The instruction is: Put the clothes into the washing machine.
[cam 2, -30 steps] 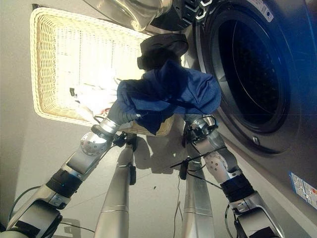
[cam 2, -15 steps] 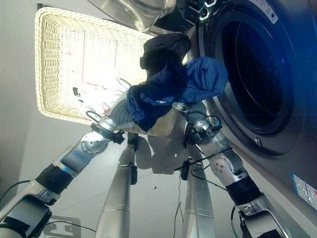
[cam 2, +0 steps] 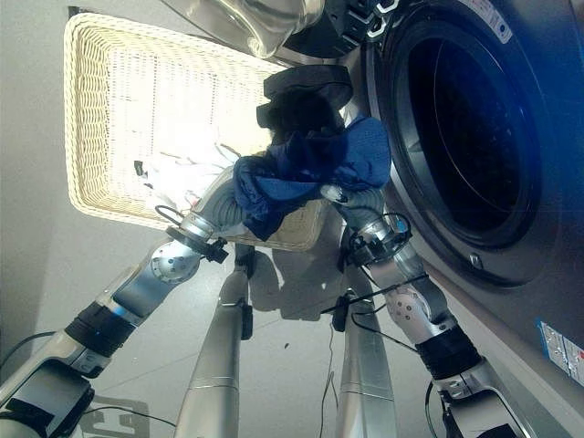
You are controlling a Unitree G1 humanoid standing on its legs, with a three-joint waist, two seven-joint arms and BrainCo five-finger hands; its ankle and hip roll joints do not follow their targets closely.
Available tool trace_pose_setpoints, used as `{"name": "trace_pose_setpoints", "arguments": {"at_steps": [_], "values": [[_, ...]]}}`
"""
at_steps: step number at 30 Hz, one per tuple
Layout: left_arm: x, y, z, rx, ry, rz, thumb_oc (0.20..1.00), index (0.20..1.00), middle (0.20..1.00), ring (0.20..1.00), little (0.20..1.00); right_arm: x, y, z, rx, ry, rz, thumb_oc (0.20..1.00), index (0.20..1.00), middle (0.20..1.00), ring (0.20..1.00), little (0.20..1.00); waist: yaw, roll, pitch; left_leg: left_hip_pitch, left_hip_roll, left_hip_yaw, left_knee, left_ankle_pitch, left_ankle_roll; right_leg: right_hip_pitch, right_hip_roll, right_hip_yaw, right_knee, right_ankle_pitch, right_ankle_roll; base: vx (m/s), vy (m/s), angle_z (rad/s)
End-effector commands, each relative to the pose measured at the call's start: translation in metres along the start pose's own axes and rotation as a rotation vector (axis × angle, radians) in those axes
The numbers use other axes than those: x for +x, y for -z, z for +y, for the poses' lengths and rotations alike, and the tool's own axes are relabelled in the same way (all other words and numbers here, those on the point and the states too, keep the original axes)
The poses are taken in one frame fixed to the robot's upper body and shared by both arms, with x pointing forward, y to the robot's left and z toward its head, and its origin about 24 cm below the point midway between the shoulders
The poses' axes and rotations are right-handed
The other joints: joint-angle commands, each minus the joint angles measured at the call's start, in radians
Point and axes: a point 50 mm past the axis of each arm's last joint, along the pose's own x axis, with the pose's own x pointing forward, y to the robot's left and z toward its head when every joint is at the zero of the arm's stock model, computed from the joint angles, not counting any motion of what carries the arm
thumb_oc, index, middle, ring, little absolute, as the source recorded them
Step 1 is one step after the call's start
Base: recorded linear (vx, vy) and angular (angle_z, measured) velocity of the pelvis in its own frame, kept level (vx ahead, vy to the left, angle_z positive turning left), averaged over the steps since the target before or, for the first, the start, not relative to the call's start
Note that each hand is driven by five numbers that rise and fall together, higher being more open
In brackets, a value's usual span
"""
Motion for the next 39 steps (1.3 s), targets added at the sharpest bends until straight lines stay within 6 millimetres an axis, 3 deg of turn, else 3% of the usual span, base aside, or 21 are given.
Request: {"name": "trace_pose_setpoints", "arguments": {"at_steps": [1, 7, 19, 20, 21, 22, 23, 26, 32, 39], "values": [[0.007, -0.033, -0.002, -0.003, 0.021, -0.16, 0.2, 0.2, 0.2, 0.2, 0.2, 0.003, -0.018, 0.033, 0.024, -0.187, -0.089, 0.2, 0.2, 0.2, 0.2, 0.2, -0.043, 0.078, -0.019, -0.002, -0.131, 0.017, -0.018, 0.032, 0.123, 0.068, 0.07, -0.116, -0.046, 0.026, 0.079, 0.0, 0.0, 0.0], [0.012, -0.043, -0.005, 0.004, 0.076, -0.218, 0.2, 0.2, 0.2, 0.2, 0.2, 0.007, -0.013, 0.036, 0.047, -0.205, -0.066, 0.2, 0.2, 0.2, 0.2, 0.2, -0.045, 0.078, -0.019, 0.004, -0.132, 0.021, -0.025, 0.037, 0.122, 0.072, 0.073, -0.116, -0.052, 0.032, 0.08, 0.0, 0.0, 0.0], [0.015, -0.049, -0.001, -0.035, -0.032, -0.241, 0.206, 0.206, 0.206, 0.206, 0.206, 0.01, -0.006, 0.041, 0.076, -0.215, -0.037, 0.2, 0.2, 0.2, 0.2, 0.2, -0.04, 0.078, -0.019, 0.004, -0.134, 0.019, -0.029, 0.042, 0.121, 0.072, 0.072, -0.119, -0.054, 0.035, 0.08, 0.0, 0.0, 0.0], [0.014, -0.049, 0.0, -0.048, -0.063, -0.243, 0.429, 0.429, 0.429, 0.429, 0.429, 0.01, -0.005, 0.042, 0.092, -0.214, -0.037, 0.2, 0.2, 0.2, 0.2, 0.2, -0.037, 0.078, -0.019, 0.003, -0.134, 0.017, -0.03, 0.043, 0.122, 0.072, 0.071, -0.119, -0.055, 0.035, 0.08, 0.0, 0.0, 0.0], [0.014, -0.049, 0.0, -0.051, -0.074, -0.243, 0.526, 0.526, 0.526, 0.526, 0.526, 0.01, -0.005, 0.042, 0.097, -0.215, -0.036, 0.2, 0.2, 0.2, 0.2, 0.2, -0.037, 0.078, -0.019, 0.003, -0.135, 0.016, -0.03, 0.043, 0.122, 0.072, 0.071, -0.119, -0.054, 0.034, 0.08, 0.0, 0.0, 0.0], [0.013, -0.048, 0.001, -0.074, -0.116, -0.235, 0.865, 0.865, 0.865, 0.865, 0.865, 0.01, -0.002, 0.042, 0.123, -0.211, -0.033, 0.2, 0.2, 0.2, 0.2, 0.2, -0.036, 0.078, -0.019, 0.002, -0.136, 0.015, -0.029, 0.042, 0.122, 0.071, 0.071, -0.12, -0.053, 0.034, 0.079, 0.0, 0.0, 0.0], [0.012, -0.046, 0.002, -0.097, -0.148, -0.223, 1.0, 1.0, 1.0, 1.0, 1.0, 0.01, -0.001, 0.042, 0.139, -0.205, -0.032, 0.2, 0.2, 0.2, 0.2, 0.2, -0.034, 0.078, -0.019, 0.002, -0.137, 0.013, -0.027, 0.042, 0.122, 0.071, 0.071, -0.12, -0.052, 0.034, 0.079, 0.0, 0.0, 0.0], [0.01, -0.043, 0.005, -0.128, -0.241, -0.205, 1.0, 1.0, 1.0, 1.0, 1.0, 0.011, 0.002, 0.043, 0.173, -0.197, -0.029, 0.2, 0.2, 0.2, 0.2, 0.2, -0.031, 0.078, -0.019, 0.001, -0.138, 0.011, -0.026, 0.041, 0.123, 0.07, 0.07, -0.121, -0.048, 0.033, 0.078, 0.0, 0.0, 0.0], [-0.004, -0.038, 0.015, -0.235, -0.614, -0.181, 1.0, 1.0, 1.0, 1.0, 1.0, 0.012, 0.006, 0.04, 0.32, -0.156, -0.068, 0.2, 0.2, 0.2, 0.2, 0.2, -0.017, 0.076, -0.019, -0.004, -0.146, -0.001, -0.02, 0.039, 0.124, 0.068, 0.066, -0.13, -0.042, 0.027, 0.075, 0.0, -0.016, 0.0], [-0.011, -0.042, 0.018, -0.261, -0.743, -0.224, 1.0, 1.0, 1.0, 1.0, 1.0, 0.014, 0.007, 0.039, 0.415, -0.127, -0.093, 0.2, 0.2, 0.2, 0.2, 0.2, -0.01, 0.075, -0.019, -0.009, -0.149, -0.006, -0.014, 0.038, 0.124, 0.064, 0.063, -0.135, -0.034, 0.026, 0.075, 0.0, 0.0, 0.0]]}}
